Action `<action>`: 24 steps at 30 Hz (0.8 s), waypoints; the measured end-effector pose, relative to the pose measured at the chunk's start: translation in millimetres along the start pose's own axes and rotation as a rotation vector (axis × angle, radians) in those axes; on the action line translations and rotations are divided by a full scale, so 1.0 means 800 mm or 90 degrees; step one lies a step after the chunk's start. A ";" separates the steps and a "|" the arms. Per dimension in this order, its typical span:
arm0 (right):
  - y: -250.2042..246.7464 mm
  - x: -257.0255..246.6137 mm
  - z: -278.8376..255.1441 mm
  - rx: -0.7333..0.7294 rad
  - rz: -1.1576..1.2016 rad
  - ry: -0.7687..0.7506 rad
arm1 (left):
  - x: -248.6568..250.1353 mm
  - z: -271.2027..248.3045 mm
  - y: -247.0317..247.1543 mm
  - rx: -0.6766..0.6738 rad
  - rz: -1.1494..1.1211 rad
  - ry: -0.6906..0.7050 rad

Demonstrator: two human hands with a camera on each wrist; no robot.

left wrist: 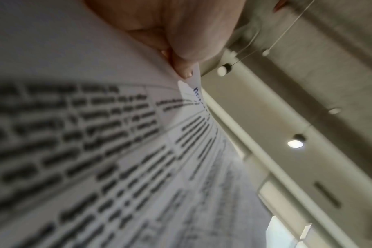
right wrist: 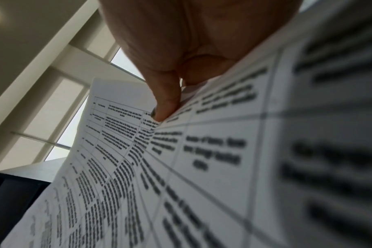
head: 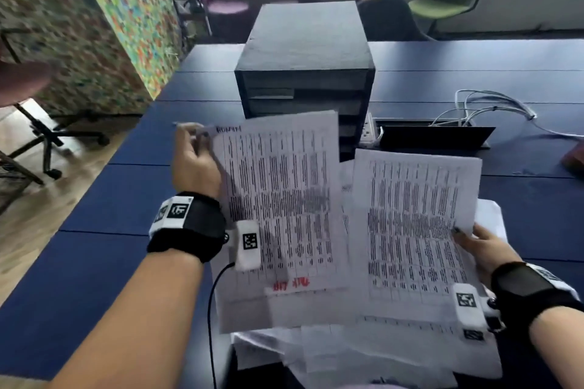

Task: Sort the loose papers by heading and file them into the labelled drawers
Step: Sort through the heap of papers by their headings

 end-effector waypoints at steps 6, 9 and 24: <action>0.018 -0.019 -0.013 -0.035 0.091 0.026 | -0.086 -0.046 0.019 -0.077 0.095 -0.142; 0.032 -0.015 -0.011 -0.058 0.089 0.052 | -0.091 -0.058 0.026 -0.098 0.051 -0.170; 0.148 0.010 -0.059 -0.242 0.029 0.083 | -0.085 -0.137 0.108 -0.250 -0.134 -0.306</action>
Point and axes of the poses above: each hand's wrist, its own z-axis towards the middle knuckle, its own y-axis out of the palm, x = y × z, the point moved 9 cm from there along z, towards the middle knuckle, and after that the axes turned 14 degrees about x, right-handed, at the moved point
